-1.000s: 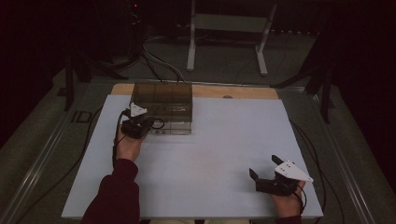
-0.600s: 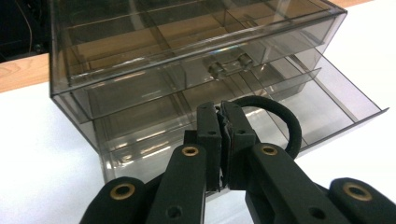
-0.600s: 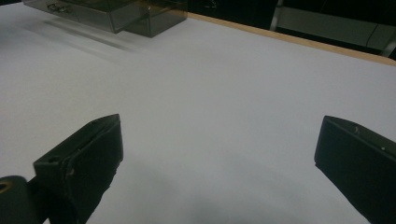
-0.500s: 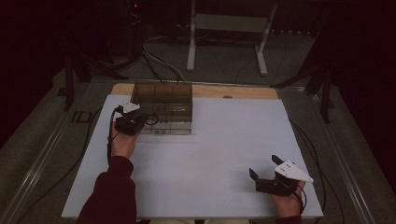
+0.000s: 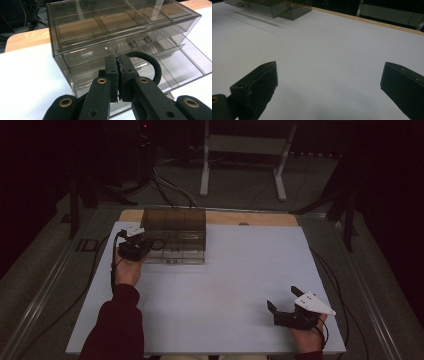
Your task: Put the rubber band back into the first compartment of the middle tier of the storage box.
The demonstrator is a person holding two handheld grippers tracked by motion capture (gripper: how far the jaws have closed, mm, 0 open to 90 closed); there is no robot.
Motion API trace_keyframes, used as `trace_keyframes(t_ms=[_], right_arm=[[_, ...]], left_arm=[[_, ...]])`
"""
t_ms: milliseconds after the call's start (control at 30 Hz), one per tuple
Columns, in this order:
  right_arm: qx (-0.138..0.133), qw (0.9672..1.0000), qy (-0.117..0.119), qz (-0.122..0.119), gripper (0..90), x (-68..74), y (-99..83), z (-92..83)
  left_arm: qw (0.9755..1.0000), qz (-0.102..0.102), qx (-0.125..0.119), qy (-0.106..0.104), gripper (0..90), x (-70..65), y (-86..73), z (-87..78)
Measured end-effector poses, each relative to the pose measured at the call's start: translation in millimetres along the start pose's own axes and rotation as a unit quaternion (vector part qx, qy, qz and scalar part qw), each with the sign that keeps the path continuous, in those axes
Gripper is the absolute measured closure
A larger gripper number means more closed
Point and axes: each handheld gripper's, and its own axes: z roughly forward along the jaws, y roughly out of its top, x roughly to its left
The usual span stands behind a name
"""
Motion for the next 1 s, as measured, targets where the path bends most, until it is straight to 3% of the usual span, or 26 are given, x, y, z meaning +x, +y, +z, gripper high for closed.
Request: trace_keyframes(t_ms=[1000], right_arm=[[0.002,1.0000,0.001,0.000,1.4,-0.2,-0.9,1.3]], left_arm=[[0.9982,-0.030,0.032,0.040,88.4,20.6,-12.3,8.1]])
